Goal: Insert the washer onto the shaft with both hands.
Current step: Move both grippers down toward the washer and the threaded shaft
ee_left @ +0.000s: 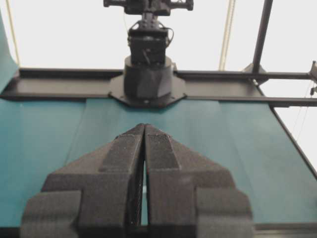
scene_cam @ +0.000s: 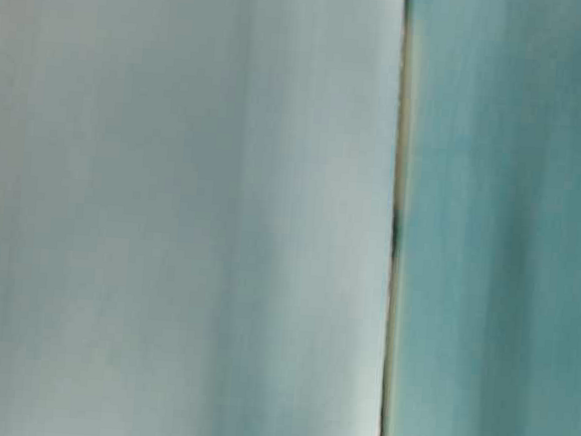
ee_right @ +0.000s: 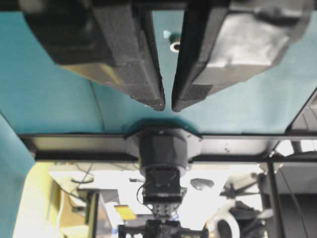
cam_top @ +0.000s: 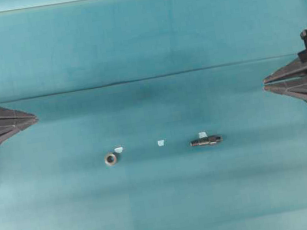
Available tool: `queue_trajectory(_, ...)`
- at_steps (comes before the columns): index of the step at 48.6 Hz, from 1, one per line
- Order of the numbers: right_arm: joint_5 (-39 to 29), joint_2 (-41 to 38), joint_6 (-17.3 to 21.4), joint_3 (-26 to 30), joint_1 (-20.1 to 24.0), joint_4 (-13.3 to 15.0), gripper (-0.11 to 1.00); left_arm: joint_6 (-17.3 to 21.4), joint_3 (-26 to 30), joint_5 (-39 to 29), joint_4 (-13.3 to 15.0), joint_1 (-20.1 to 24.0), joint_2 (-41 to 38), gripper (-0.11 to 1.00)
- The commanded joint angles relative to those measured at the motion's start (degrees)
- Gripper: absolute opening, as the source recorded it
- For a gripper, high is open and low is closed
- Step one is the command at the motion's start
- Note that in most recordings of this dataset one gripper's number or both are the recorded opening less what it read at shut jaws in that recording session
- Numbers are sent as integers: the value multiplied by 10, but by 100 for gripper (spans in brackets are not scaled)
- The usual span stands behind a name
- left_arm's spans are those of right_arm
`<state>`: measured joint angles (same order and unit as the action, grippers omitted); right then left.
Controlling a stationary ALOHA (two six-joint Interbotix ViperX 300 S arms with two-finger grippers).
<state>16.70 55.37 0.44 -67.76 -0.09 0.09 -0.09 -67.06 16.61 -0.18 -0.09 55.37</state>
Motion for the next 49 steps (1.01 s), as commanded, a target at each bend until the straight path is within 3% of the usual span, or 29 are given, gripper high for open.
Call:
queue_trajectory(1, 2, -7, 1, 10, -4, -4, 0, -13, 25, -27, -6, 0, -31, 2)
queue_trajectory(4, -20, -7, 8, 10, -6, -16, 1, -18, 43, -54, -6, 0, -47, 3)
queue_trajectory(7, -56, -7, 18, 12, -8, -23, -5, -20, 58, -76, -6, 0, -62, 2)
queue_trajectory(24, -265, -48, 62, 47, -18, -23, -9, -32, 105, -185, -6, 0, -163, 2)
queue_trajectory(38, -291, -156, 62, 60, -18, -22, -9, -37, 152, -272, -7, 0, -258, 2)
queue_trajectory(49, -333, -259, 61, 106, -16, -23, -9, -40, 185, -306, -7, 0, -320, 2)
